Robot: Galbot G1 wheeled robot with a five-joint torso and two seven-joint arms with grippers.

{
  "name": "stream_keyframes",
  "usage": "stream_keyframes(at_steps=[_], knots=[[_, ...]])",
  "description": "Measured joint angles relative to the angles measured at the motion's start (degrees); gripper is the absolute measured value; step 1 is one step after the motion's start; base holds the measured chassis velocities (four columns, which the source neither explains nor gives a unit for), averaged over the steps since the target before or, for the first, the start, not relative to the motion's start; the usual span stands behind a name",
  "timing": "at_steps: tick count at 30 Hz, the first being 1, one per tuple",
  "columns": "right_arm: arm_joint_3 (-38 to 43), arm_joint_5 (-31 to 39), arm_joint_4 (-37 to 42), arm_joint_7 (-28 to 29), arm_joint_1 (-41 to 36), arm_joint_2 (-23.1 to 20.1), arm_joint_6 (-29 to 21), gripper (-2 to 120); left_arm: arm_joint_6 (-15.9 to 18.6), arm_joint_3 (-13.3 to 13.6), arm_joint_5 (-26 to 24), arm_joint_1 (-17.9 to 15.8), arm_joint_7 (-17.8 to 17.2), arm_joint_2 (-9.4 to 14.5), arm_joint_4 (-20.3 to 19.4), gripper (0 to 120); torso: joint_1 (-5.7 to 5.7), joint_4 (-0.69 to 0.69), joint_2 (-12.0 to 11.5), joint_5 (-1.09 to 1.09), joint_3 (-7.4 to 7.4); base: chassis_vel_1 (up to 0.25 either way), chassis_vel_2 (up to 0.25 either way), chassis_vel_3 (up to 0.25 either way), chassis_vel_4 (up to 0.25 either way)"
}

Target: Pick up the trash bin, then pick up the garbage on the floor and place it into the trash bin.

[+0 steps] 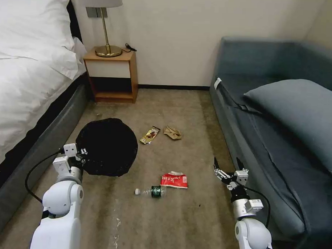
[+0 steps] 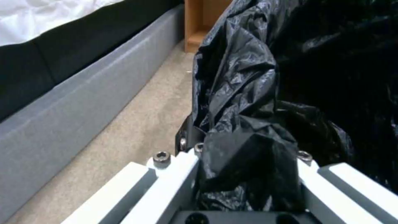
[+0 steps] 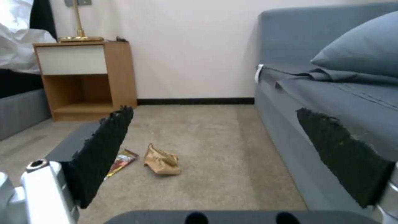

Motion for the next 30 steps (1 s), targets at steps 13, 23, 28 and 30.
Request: stream_keyframes(at_steps=[13, 23, 28, 30], knots=[[-0.3, -0.34, -0.16, 1.12, 0.21, 0.14, 0.18, 100, -0.01, 0.03, -0.02, 0.14, 0.01, -0.02, -0.09, 2, 0.0, 0.0, 0.0, 0.0, 0.0, -0.085, 0.083, 0.089, -0.083], [-1.24, 0.18, -0.84, 3.94, 1.21, 0.02, 2.59, 100, -0.07, 0.04, -0.14, 0.33, -0.02, 0.1, 0.11, 2, 0.0, 0.0, 0.0, 0.0, 0.0, -0.013, 0.014, 0.011, -0.011], [-2.0, -0.75, -1.18, 3.78, 1.91, -0.5, 3.23, 100, -0.07, -0.08, -0.3, 0.52, -0.02, 0.3, -0.04, 2, 0.0, 0.0, 0.0, 0.0, 0.0, 0.0, 0.0, 0.0, 0.0], [-2.24, -1.2, -1.29, 3.36, 2.04, -0.83, 3.35, 100, -0.07, -0.11, -0.35, 0.56, -0.04, 0.33, -0.11, 2, 0.0, 0.0, 0.0, 0.0, 0.0, 0.0, 0.0, 0.0, 0.0]])
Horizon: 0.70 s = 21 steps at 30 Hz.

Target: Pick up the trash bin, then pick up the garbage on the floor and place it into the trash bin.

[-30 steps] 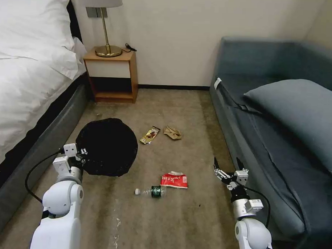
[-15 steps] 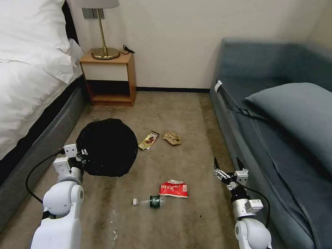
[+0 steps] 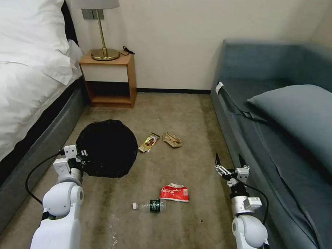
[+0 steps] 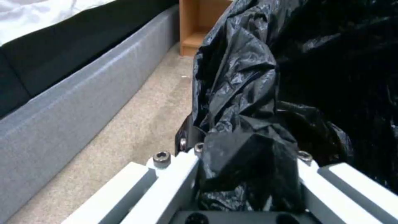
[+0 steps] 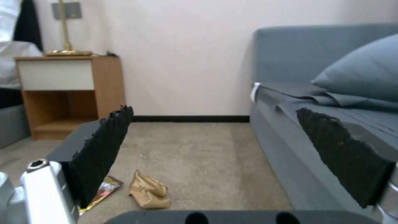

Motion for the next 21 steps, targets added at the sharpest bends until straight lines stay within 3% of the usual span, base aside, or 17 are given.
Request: stream_keyframes(at_steps=[7, 21], knots=[[-1.52, -1.35, -0.93, -5.56, 1.45, -4.09, 0.3, 100, 0.03, 0.9, -0.13, -1.15, 0.19, 0.13, 0.67, 2, 0.0, 0.01, 0.0, 0.0, 0.0, 0.0, 0.0, 0.0, 0.0], [-10.2, 1.13, -5.09, -10.5, 9.2, -9.95, -2.81, 100, -0.26, 0.93, -0.16, -1.74, 0.87, 0.19, 0.68, 2, 0.0, 0.0, 0.0, 0.0, 0.0, 0.0, 0.0, 0.0, 0.0]])
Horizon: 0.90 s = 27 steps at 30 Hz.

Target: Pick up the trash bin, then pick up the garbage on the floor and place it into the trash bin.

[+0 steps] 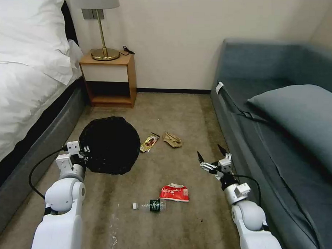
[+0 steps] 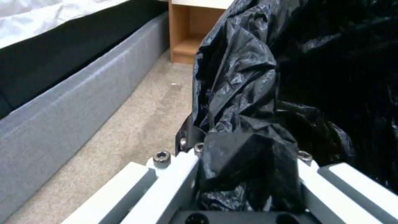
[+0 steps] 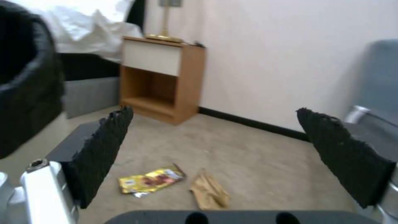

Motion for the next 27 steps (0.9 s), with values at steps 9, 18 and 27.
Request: stream_keyframes(at_steps=[9, 18, 27], knots=[[-11.98, -0.07, -7.22, -3.3, 7.22, -5.03, -2.36, 100, -0.02, -0.21, 0.44, -0.24, 0.11, 0.11, 0.41, 2, 0.0, 0.0, 0.0, -0.01, 0.0, 0.0, 0.0, 0.0, 0.0], [-20.46, -2.66, -14.67, -11.27, 11.76, -5.38, -1.69, 100, 0.1, -0.13, 1.28, 0.02, 0.18, 0.27, 0.09, 2, 0.0, 0.01, 0.0, -0.01, 0.0, 0.0, 0.0, 0.0, 0.0], [-28.13, -6.84, -22.19, -16.27, 16.77, -4.48, -2.11, 100, 0.16, 0.09, 2.55, 0.86, 0.15, -0.3, -0.64, 2, 0.0, 0.0, 0.0, -0.01, 0.0, 0.0, 0.0, 0.0, 0.0]])
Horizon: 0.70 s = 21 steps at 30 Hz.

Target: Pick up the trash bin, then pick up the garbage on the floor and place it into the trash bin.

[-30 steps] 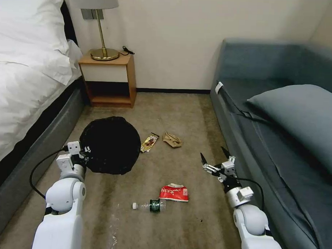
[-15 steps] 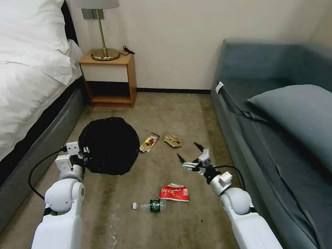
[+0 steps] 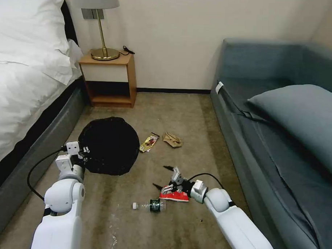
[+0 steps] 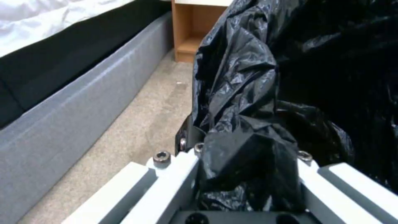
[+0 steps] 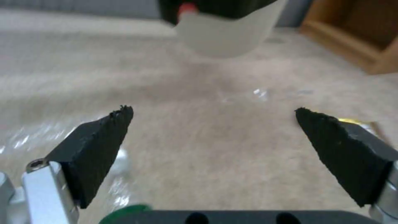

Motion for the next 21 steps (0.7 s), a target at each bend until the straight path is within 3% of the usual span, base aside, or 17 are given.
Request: stream_keyframes(at_steps=[10, 21], knots=[[-8.28, -5.88, -12.59, -2.14, 6.23, 3.01, 1.28, 100, -0.64, 0.09, 1.55, 1.14, 0.15, -1.16, -0.1, 2, 0.0, 0.0, 0.0, 0.01, 0.0, 0.0, 0.0, 0.0, 0.0], [-9.99, -9.2, -20.29, -5.7, 10.14, 5.78, 2.92, 100, -0.7, -0.39, 1.64, 1.98, 0.13, -1.44, -1.04, 2, 0.0, 0.0, 0.0, 0.0, 0.0, 0.0, 0.0, 0.0, 0.0]])
